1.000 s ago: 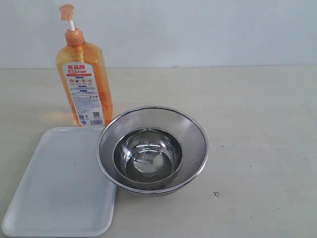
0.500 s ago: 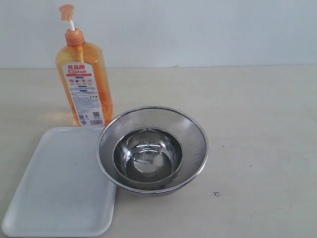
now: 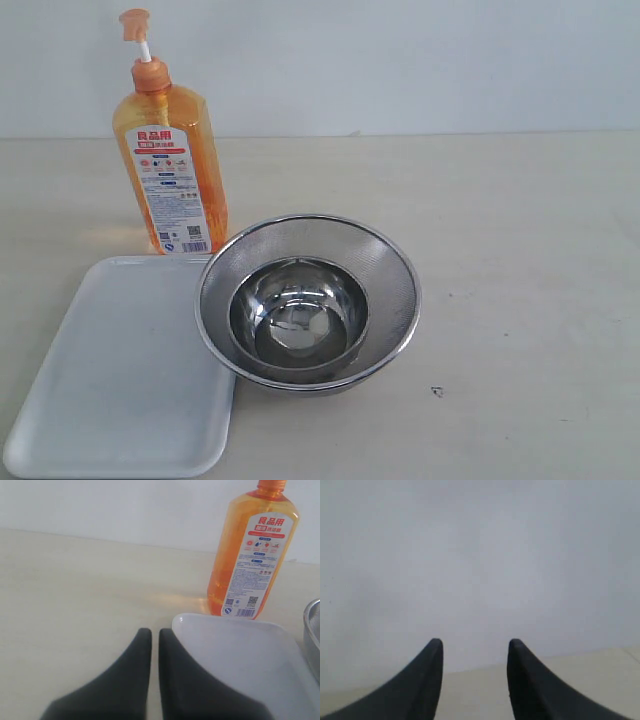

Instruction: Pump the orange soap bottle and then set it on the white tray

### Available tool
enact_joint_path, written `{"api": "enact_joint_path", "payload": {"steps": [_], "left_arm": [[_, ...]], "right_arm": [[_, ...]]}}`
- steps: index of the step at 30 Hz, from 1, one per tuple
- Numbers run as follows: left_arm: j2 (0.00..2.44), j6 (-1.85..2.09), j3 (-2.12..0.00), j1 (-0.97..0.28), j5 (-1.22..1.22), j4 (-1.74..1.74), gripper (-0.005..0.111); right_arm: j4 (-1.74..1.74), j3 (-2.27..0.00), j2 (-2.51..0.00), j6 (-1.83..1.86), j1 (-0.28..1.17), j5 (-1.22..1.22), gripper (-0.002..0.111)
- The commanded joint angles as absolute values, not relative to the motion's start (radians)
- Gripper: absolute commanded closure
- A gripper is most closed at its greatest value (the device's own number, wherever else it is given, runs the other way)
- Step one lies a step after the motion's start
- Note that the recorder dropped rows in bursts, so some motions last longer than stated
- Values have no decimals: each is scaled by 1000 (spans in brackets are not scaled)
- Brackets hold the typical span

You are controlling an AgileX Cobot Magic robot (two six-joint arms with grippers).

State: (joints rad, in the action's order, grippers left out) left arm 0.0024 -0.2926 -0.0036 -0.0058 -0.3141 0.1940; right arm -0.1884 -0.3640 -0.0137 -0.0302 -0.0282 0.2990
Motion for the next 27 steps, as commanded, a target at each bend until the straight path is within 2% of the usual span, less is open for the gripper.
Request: {"api": "enact_joint_path", "payload": {"steps": [1,6,10,14,17,19,21,22,27], "left_arm": [[0,-299,0,-10,-315,198,102],[0,-299,0,-10,-315,198,102],[0,-299,0,-10,-315,198,102],[0,-299,0,-10,-315,198,102],[0,-299,0,-10,-315,198,102],[0,-299,0,-10,-315,198,102],[0,-299,0,-10,-315,198,102],[0,-299,0,-10,-315,198,102],[0,-299,0,-10,-315,198,102]], "right_arm": [[-198,-375,-12,-23,-30,164,70],[-221,-375,-12,-37,-30,-79,70],[-307,-375,-12,-232,-30,-267,70],[-284,-421,-29,-292,-30,-237,70],[-140,-497,-105,-348,-30,-156,71],[-71,-566,-191,-416,-26,-108,77],[-32,-646,-280,-437,-10,-58,94],[-6,-686,-331,-432,3,-41,105],[52,-860,-580,-356,142,53,108]]}}
